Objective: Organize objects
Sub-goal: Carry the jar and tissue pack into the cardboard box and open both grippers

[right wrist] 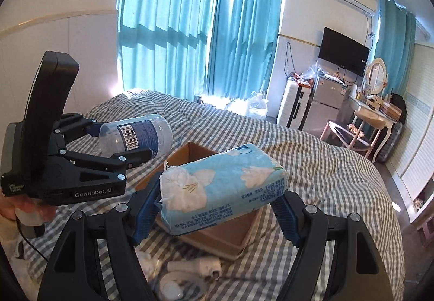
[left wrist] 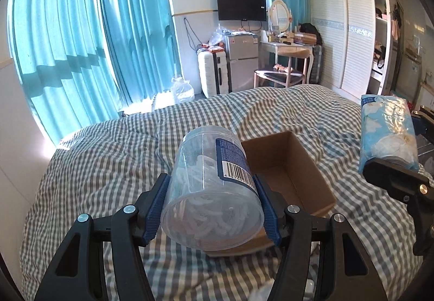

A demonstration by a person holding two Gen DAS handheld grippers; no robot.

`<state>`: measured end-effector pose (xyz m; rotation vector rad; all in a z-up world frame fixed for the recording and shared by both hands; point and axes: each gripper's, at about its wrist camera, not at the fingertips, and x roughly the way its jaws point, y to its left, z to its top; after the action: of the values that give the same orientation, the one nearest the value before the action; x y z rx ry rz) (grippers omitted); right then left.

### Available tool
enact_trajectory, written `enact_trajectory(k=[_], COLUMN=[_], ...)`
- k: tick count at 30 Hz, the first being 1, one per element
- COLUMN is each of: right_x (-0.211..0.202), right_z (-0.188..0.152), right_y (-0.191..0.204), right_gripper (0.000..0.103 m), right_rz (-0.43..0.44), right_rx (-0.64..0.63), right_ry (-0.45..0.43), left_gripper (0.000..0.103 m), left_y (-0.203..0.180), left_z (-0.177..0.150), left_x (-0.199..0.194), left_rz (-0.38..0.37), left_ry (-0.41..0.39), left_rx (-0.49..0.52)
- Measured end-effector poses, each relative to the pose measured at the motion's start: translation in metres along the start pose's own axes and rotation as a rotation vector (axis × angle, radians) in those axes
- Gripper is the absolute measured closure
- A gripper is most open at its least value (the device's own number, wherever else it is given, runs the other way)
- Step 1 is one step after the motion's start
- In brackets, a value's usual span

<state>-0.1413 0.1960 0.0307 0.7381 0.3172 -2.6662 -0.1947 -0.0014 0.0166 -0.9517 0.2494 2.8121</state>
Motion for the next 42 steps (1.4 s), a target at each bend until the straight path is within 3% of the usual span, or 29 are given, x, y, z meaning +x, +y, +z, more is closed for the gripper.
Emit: enact_trajectory(k=[12, 20, 34, 42], right_x=[0.112, 0.172, 0.228, 0.231], right_z=[0.016, -0.005, -0.048, -0.055], right_y=[-0.028, -0.034, -0.038, -0.046], right_gripper=[0.028, 0.028, 0.028, 0.024], right_rz=[0.016, 0.022, 0.064, 0.050], right_rx=[-0.031, -0.097, -0.180, -0.150], right_ry=[0.110, 0.202, 0.353, 0.331], left_gripper=[0.040, 0.040, 0.040, 0.038], left_y=[0.000, -0.012, -0.032, -0.030], left_z=[0.002, -0.010, -0.029, -0.033], left_x=[0.087, 0.127, 0.171, 0.176], left_rz=[-0.032, -0.072, -0.126, -0.173], left_ry=[0.096, 0.144, 0.250, 0.265], left_rx=[0.051, 0.106, 0.178, 0.175])
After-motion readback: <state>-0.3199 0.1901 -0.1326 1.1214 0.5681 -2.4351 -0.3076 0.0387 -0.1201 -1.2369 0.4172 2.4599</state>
